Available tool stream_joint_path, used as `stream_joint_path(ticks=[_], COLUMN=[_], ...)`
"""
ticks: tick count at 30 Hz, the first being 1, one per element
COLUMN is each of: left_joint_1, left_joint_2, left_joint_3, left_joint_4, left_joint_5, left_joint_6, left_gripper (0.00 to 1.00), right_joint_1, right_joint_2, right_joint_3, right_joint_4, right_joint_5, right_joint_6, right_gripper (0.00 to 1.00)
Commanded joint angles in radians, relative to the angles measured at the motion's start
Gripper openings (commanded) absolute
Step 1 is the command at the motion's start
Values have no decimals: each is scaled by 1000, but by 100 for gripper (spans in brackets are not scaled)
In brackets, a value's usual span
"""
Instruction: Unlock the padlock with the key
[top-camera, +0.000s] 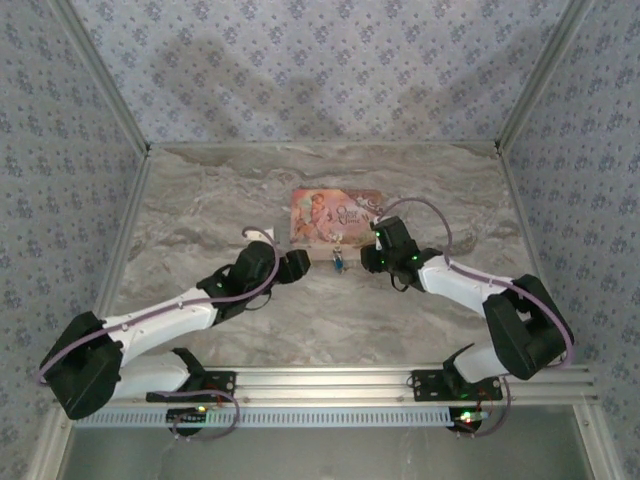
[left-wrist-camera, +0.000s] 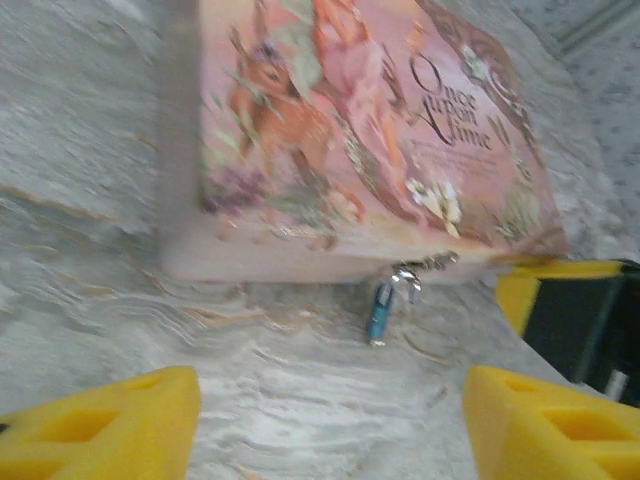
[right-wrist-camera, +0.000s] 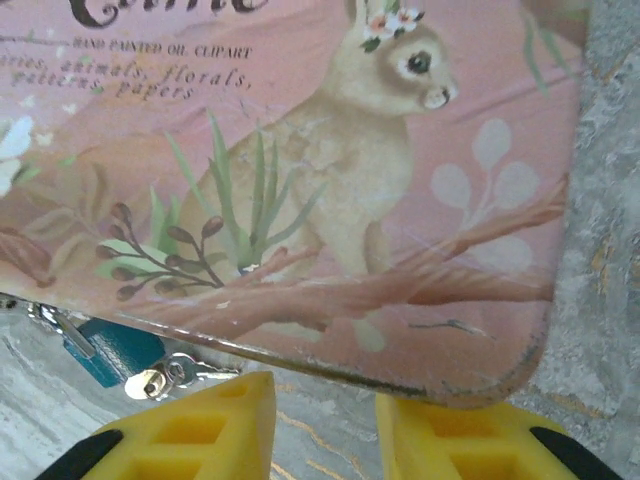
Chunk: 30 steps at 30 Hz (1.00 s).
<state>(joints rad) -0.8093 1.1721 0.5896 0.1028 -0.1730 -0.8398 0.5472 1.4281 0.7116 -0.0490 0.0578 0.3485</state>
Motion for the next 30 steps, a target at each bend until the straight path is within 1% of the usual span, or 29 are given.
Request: stream_joint_path(ticks=[1,4,8,13,15,18,20,24,30], left_joint_1=[35,93,164,195,208,220,223,234,239], left_joint_2=[-19,11,93,224,282,349,383,433,473], left_joint_3=[78,109,180,293,334,385,409,443,441], left_joint_4=[-146,-162,-197,-230,-235,-240,-244,-252,-247], left_joint_5=[-107,-58,46,114,139,159,167,180,195], left_joint_6=[29,36,38,72,80,87,91,90,86], left_gripper=[75,75,70,65,60,56,52,47,44], right_joint_1=[0,18,61,107,128,155,174,201,213], right_joint_2=[-30,-102,-211,-333,-360,-351,-327,-269,-188], right_joint_3=[21,-7,-51,-125,-155,-174,-179,-182,-177], right_joint_4=[-23,-52,-101,-111,-100,-79,-59,-9,52], right_joint_5=[-14,2,26,29,31,40,50,57,54], right_joint_6=[-22,-22,-15,-1,4,13,11,15,11], right_gripper=[37,43,50,55,56,56,56,55,55])
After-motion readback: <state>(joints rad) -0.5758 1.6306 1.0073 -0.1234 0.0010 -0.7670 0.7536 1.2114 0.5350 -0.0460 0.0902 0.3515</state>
